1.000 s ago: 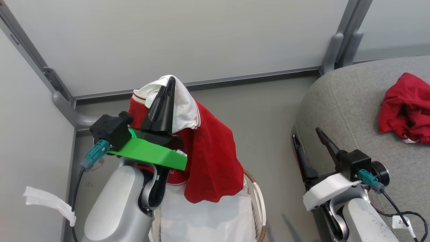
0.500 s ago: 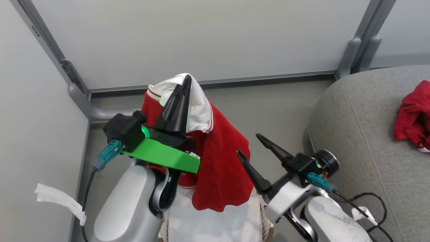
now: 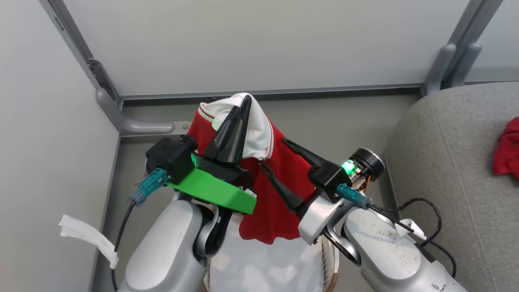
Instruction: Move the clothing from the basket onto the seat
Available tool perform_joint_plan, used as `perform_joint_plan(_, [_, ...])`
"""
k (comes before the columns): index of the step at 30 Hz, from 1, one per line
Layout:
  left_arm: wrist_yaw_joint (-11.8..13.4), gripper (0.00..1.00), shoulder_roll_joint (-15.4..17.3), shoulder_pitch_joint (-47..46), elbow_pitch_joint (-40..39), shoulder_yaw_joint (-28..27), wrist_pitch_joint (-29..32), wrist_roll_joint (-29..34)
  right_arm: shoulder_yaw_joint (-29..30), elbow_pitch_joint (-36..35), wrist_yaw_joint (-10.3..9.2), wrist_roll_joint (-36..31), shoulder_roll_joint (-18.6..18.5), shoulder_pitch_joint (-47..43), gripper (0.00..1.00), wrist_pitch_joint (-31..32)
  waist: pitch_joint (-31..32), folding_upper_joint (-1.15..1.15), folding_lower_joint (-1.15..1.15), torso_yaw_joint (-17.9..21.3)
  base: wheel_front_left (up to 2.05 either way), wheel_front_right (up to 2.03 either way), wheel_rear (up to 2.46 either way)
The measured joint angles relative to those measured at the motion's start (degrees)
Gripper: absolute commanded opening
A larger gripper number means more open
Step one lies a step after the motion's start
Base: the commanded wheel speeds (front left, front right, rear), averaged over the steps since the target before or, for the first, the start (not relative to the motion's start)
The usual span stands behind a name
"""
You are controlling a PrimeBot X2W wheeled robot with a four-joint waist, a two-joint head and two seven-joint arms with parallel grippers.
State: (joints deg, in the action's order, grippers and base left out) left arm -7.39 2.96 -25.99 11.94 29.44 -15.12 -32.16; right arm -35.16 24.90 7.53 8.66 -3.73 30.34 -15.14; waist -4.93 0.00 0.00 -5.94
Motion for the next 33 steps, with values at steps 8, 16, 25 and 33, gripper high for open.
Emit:
perform_joint_plan(8, [0.0,0.0,-0.04,-0.96,-0.52,3.16,0.0,-1.79,1.04,8.14,0.0,-1.43,0.83,0.34,1.0,0.0,-0.2,0.0,0.0,-1.92,0.0,0.0,0.0])
perform_joint_plan(16, [0.0,0.0,-0.05,-1.9,-0.89,5.36,0.0,-2.87,1.18,14.86,0.0,-0.24,0.9,0.32,1.0,0.0,-0.33,0.0,0.0,-3.66,0.0,0.0,0.0])
perform_joint_plan(25, [0.0,0.0,-0.05,-2.01,-1.16,6.26,0.0,-3.35,0.62,21.29,0.0,3.66,0.92,0.08,0.0,0.01,-0.41,0.0,0.0,-4.97,0.0,0.0,0.0])
perform_joint_plan(33, [0.0,0.0,-0.04,-1.98,-0.41,4.86,0.02,-2.97,1.57,25.32,0.0,5.46,1.0,-1.25,0.0,-0.01,-0.53,0.0,0.0,-4.31,0.0,0.0,0.0])
